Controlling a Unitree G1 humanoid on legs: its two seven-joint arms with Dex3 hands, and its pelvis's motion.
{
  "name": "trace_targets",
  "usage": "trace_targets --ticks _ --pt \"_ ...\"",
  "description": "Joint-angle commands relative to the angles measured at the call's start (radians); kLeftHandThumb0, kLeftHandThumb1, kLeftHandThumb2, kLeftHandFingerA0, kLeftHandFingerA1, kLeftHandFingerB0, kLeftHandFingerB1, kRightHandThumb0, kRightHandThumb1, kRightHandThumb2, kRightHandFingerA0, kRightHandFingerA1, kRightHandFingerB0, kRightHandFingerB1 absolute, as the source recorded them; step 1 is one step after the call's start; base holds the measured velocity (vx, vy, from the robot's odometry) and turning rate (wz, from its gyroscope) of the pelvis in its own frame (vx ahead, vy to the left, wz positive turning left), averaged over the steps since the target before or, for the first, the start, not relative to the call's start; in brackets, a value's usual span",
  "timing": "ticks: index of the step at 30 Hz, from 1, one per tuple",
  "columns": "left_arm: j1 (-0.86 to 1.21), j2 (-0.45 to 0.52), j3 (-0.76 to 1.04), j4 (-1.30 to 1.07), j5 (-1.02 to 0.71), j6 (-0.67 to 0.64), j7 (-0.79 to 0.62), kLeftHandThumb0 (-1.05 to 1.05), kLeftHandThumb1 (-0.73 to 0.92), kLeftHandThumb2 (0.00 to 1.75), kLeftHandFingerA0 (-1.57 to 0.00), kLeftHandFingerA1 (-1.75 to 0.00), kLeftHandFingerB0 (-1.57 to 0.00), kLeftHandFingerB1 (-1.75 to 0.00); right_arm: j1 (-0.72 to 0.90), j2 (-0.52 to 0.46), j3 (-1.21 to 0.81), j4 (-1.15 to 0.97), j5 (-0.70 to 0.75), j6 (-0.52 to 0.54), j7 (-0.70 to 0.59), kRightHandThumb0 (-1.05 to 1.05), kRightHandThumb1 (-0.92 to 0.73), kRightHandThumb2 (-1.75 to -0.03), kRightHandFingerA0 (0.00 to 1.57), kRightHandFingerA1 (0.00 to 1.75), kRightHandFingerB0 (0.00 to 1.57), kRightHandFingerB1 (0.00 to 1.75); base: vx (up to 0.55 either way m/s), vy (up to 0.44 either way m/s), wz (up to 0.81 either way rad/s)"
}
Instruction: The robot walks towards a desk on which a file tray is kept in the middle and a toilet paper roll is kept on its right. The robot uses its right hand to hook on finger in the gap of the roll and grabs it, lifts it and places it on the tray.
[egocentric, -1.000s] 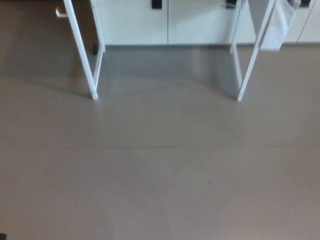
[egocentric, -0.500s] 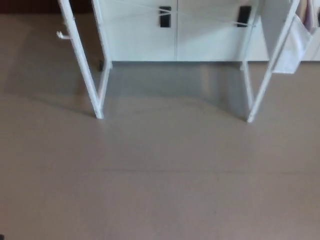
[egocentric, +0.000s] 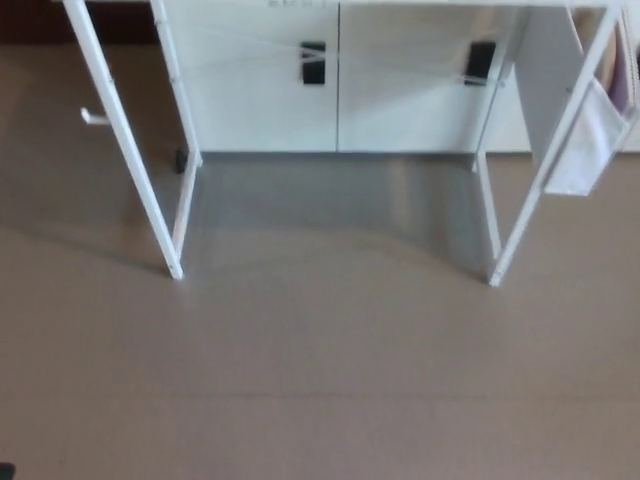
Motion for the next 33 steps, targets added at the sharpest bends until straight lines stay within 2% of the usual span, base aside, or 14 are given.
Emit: trace_targets --ticks 1,6,8,9,10,13,16,17,18,28,29,31,32,33 --pt "0.002 0.012 -0.005 -0.009 0.015 0.019 0.011 -0.62 0.92 0.72 -0.06 -0.31 -0.1 -0.34 -0.008 -0.031 0.029 0.001 -0.019 0.022 0.004 -0.65 -0.45 -0.84 0.01 0.28 0.05 0.25 0.34 0.167 0.03" --pt "-0.014 0.014 0.005 0.008 0.005 0.021 0.006 -0.62 0.92 0.72 -0.07 -0.32 -0.1 -0.35 -0.008 -0.059 0.105 -0.01 -0.069 -0.007 -0.012 -0.62 -0.63 -0.6 0.24 0.45 0.05 0.18 0.28 0.014 0.11" --pt "-0.012 0.015 -0.001 0.007 0.015 0.012 0.016 -0.64 0.92 0.74 -0.07 -0.39 -0.11 -0.38 -0.001 -0.044 0.076 -0.005 -0.028 -0.039 -0.002 -0.62 -0.43 -0.84 0.0 0.32 0.03 0.28 0.32 -0.127 0.15" --pt "-0.014 0.016 -0.007 0.003 0.025 0.023 0.027 -0.34 0.65 1.17 0.0 -0.52 0.0 -0.49 0.001 -0.038 0.075 -0.002 -0.028 -0.051 -0.013 -0.65 -0.44 -0.84 0.0 0.31 0.04 0.27 0.28 -0.255 0.11" --pt "-0.008 0.019 -0.011 0.006 0.025 -0.001 0.012 -0.63 0.92 0.75 -0.07 -0.37 -0.11 -0.37 0.003 -0.038 0.09 -0.003 -0.05 -0.062 -0.043 -0.68 -0.46 -0.84 0.0 0.27 0.05 0.29 0.3 -0.223 0.19" --pt "-0.007 0.018 -0.009 0.002 0.02 0.007 0.015 -0.64 0.92 0.74 -0.07 -0.39 -0.11 -0.37 0.003 -0.032 0.069 0.003 -0.024 -0.072 -0.015 -0.64 -0.44 -0.83 0.0 0.29 0.03 0.29 0.42 -0.316 -0.06" --pt "-0.017 0.002 0.018 0.012 -0.004 0.015 0.026 -0.34 0.65 1.17 -0.01 -0.52 0.0 -0.5 -0.007 -0.053 0.11 -0.003 -0.075 -0.065 -0.053 -0.66 -0.46 -0.85 0.01 0.29 0.06 0.3 0.36 -0.324 0.19" --pt "-0.019 0.004 0.012 0.016 0.004 0.013 0.028 -0.64 0.92 0.71 -0.07 -0.36 -0.11 -0.38 -0.008 -0.051 0.109 -0.001 -0.071 -0.066 -0.055 -0.62 -0.65 -0.59 0.03 0.33 0.08 0.28 0.36 -0.189 0.01" --pt "-0.025 0.003 0.012 0.034 0.008 -0.002 0.032 -0.64 0.92 0.71 -0.07 -0.37 -0.11 -0.37 -0.01 -0.045 0.084 0.003 -0.034 -0.054 -0.023 -0.59 -0.44 -0.85 0.0 0.36 0.02 0.33 0.35 -0.144 -0.08" --pt "-0.023 0.008 0.01 0.03 0.002 -0.007 0.011 -0.64 0.92 0.74 -0.06 -0.3 -0.08 -0.33 -0.022 -0.043 0.077 0.013 -0.03 -0.03 -0.006 -0.59 -0.44 -0.81 0.0 0.22 0.0 0.22 0.38 -0.007 -0.14" --pt "-0.025 0.003 0.018 0.028 -0.004 0.007 0.018 -0.64 0.71 1.04 0.0 -0.44 -0.05 -0.47 -0.017 -0.04 0.07 0.009 -0.023 -0.047 -0.003 -0.59 -0.44 -0.83 0.0 0.27 0.0 0.27 0.41 0.199 -0.43" --pt "-0.019 -0.002 0.022 0.01 -0.002 0.024 0.032 -0.62 0.92 0.72 -0.06 -0.41 -0.1 -0.38 -0.01 -0.035 0.07 0.001 -0.028 -0.06 -0.018 -0.64 -0.45 -0.84 0.0 0.29 0.02 0.31 0.41 0.186 -0.05" --pt "-0.018 -0.001 0.019 0.007 0.003 0.025 0.035 -0.34 0.66 1.18 0.0 -0.52 0.0 -0.5 -0.013 -0.034 0.079 0.01 -0.042 -0.066 -0.038 -0.64 -0.44 -0.84 0.0 0.29 0.04 0.3 0.38 0.172 0.01" --pt "-0.017 0.0 0.014 0.006 0.01 0.025 0.041 -0.34 0.66 1.18 0.0 -0.52 0.0 -0.5 -0.013 -0.032 0.069 0.011 -0.03 -0.062 -0.026 -0.64 -0.44 -0.84 0.0 0.29 0.04 0.3 0.37 0.163 0.12"
